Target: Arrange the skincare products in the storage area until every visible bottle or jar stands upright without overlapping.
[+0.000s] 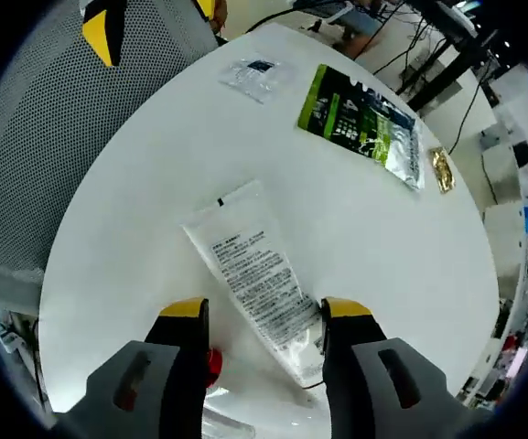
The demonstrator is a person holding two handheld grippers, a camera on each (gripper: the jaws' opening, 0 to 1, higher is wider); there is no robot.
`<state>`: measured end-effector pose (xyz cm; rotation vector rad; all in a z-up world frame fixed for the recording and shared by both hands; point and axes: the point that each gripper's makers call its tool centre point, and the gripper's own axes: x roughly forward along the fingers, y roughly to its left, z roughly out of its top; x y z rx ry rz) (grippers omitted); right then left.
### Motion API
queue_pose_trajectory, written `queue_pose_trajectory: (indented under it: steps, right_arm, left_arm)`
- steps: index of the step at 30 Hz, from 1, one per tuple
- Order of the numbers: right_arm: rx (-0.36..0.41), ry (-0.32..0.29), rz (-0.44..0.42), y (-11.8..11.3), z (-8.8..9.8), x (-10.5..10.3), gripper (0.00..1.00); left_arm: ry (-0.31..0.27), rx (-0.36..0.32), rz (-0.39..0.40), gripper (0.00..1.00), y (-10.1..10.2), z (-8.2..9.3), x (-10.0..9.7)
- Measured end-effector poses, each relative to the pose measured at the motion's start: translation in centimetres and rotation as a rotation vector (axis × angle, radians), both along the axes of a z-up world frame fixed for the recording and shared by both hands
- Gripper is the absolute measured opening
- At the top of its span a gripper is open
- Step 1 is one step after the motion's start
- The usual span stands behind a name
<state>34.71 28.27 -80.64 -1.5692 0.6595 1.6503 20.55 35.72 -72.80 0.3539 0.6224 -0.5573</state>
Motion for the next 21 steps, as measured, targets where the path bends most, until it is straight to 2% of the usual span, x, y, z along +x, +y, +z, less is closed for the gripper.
queue_pose_trajectory:
  steps: [3, 7, 12, 21]
  right_arm:
    - [-0.031, 0.017, 0.008, 0.37, -0.11, -0.09, 0.45]
    - [-0.071, 0.029, 0.007, 0.41, -0.31, 0.00, 0.46]
    - [-0.124, 0.032, 0.040, 0.11, -0.51, -0.72, 0.41]
    - [-0.174, 0.027, 0.029, -0.01, -0.63, -0.73, 0.41]
  left_arm:
    - [0.003, 0.007, -0.002, 0.36, 0.11, -0.07, -0.07]
    - [0.025, 0.048, -0.016, 0.28, 0.51, -0.64, -0.41]
    - [0.015, 0.026, -0.009, 0.28, 0.37, -0.40, -0.31]
    - [0.021, 0.037, -0.011, 0.28, 0.44, -0.55, -0.44]
